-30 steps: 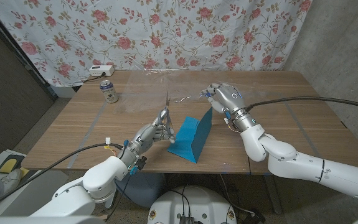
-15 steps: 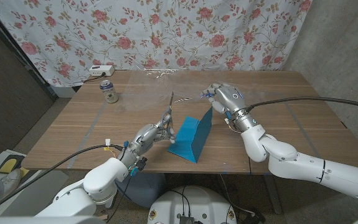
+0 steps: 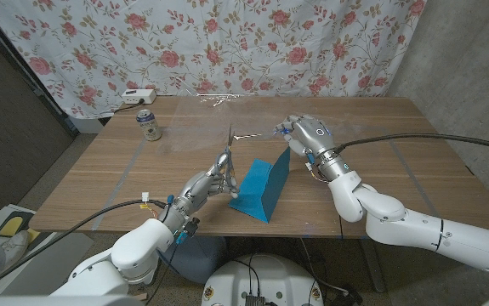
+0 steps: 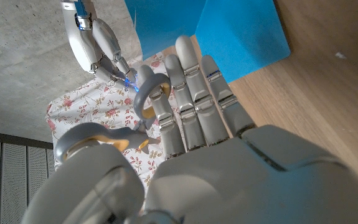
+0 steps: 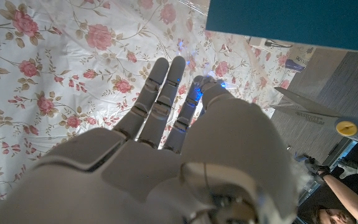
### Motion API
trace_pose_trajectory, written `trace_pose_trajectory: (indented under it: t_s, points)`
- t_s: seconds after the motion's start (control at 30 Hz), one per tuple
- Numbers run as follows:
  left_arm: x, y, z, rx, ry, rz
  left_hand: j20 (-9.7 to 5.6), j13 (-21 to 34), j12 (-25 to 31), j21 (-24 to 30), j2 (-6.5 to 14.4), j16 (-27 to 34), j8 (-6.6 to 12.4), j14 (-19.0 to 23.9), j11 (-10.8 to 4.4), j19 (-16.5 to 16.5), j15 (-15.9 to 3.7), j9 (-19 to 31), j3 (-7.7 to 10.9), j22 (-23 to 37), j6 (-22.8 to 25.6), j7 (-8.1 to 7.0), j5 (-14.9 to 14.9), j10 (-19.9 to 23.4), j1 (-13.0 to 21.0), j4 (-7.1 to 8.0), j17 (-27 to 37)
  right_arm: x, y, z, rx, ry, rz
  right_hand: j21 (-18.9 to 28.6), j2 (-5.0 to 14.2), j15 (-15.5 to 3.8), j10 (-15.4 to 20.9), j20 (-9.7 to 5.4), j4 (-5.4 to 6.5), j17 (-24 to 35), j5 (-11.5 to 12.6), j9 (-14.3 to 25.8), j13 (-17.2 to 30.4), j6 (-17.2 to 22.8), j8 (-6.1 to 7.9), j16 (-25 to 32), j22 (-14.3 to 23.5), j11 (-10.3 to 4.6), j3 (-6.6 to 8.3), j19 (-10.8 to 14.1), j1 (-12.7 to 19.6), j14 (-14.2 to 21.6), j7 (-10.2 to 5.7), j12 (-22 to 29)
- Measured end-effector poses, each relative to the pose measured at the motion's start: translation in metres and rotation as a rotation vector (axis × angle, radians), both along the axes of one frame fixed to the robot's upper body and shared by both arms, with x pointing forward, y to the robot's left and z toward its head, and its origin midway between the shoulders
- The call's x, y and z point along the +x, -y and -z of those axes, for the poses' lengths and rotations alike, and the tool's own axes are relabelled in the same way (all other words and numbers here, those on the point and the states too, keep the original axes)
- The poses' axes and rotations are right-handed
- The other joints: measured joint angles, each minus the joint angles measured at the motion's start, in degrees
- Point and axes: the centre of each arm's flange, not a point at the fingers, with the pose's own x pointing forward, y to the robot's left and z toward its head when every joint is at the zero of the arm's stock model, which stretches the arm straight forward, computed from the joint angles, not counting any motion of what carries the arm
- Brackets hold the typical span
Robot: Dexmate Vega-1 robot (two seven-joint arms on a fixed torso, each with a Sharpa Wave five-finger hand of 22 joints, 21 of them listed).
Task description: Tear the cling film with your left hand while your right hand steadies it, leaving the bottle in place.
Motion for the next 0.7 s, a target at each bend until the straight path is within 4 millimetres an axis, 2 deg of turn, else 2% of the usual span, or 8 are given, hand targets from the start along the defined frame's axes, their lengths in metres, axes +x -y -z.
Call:
trace_pose_trajectory:
  t_s: [0.23,0.7]
  points:
    - [-0.001,-0.001,-0.003,0.007,0.017,-0.016,0.00,0.23,-0.17,-0.23,-2.53,-0.01,-0.05,0.00,0.00,0.00,0.00,0.07,-1.01,0.00,0.00,0.00,0.85,0.00,-1.92,-0.22,-0.01,0.000,-0.003,0.001,-0.005,-0.005,0.003,0.00,0.00,0.00,0.01,0.00,0.00,0.00,0.00,0.00,0.00,0.00,0.00,0.00,0.00,-0.01,0.00,0.00,0.00,0.00,0.00,-0.03]
    - [0.015,-0.004,-0.011,-0.009,0.040,-0.042,0.00,0.13,-0.21,-0.23,-2.90,-0.01,-0.06,0.23,0.01,0.00,0.23,0.08,-1.79,0.01,0.00,-0.01,2.40,0.01,-2.33,-0.86,0.00,-0.002,-0.006,0.002,-0.013,-0.012,0.005,0.00,0.00,0.00,0.01,0.00,0.00,0.01,0.00,0.00,0.00,0.00,0.00,0.00,0.00,-0.01,0.00,0.00,0.00,0.00,0.00,-0.26]
